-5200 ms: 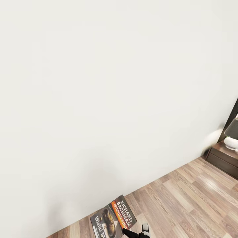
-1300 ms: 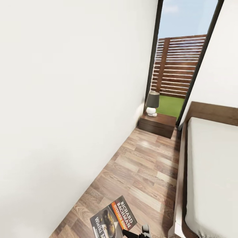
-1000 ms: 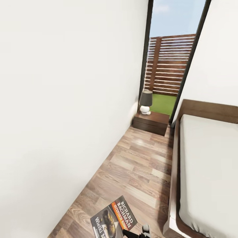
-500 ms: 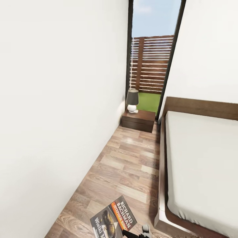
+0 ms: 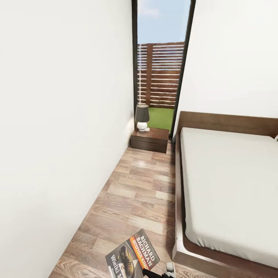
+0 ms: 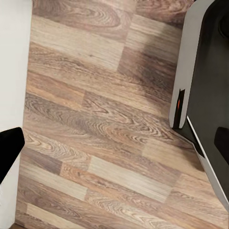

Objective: In the bedroom, move the book from the bed onto either nightstand, and place the two sandals side by side next to the bed.

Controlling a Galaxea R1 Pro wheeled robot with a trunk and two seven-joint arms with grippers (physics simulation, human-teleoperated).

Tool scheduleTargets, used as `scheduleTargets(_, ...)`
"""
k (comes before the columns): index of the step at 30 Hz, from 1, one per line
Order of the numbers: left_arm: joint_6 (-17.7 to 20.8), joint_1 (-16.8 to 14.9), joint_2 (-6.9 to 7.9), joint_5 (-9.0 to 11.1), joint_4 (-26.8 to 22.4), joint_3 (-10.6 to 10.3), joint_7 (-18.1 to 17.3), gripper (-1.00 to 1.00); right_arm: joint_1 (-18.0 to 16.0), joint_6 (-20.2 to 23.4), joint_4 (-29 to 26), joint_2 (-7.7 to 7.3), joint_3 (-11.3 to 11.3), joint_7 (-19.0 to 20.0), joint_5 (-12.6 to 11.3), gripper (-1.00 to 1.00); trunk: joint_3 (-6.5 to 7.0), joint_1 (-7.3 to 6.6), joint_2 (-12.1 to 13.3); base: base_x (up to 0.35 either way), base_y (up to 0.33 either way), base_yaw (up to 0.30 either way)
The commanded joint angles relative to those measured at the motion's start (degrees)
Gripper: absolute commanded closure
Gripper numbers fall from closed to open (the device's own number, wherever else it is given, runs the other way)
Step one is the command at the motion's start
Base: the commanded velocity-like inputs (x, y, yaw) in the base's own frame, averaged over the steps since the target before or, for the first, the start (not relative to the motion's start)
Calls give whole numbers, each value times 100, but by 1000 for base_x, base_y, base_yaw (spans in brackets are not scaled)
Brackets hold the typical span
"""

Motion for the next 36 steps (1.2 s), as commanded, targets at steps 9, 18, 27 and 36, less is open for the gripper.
scheduleTargets(9, -24, 0, -1, 40, 4, -51, 14, -100, -3, 35, 7, 1, -3, 2, -10, 100, -10, 3, -11, 0, 0, -45)
scheduleTargets(18, -24, 1, -1, 40, 4, -51, 14, -100, -3, 32, 9, 1, -3, -20, -10, 100, -10, 3, -11, 13, 37, -7)
scheduleTargets(27, -24, -2, -1, 40, 4, -50, 14, -100, -3, 32, 9, 4, -3, -24, -10, 100, -10, 3, -11, 120, 167, -1)
scheduleTargets(36, -24, -2, -1, 40, 4, -50, 14, -100, -3, 32, 11, 9, -3, -32, -8, 100, -10, 3, -11, 199, 171, 0)
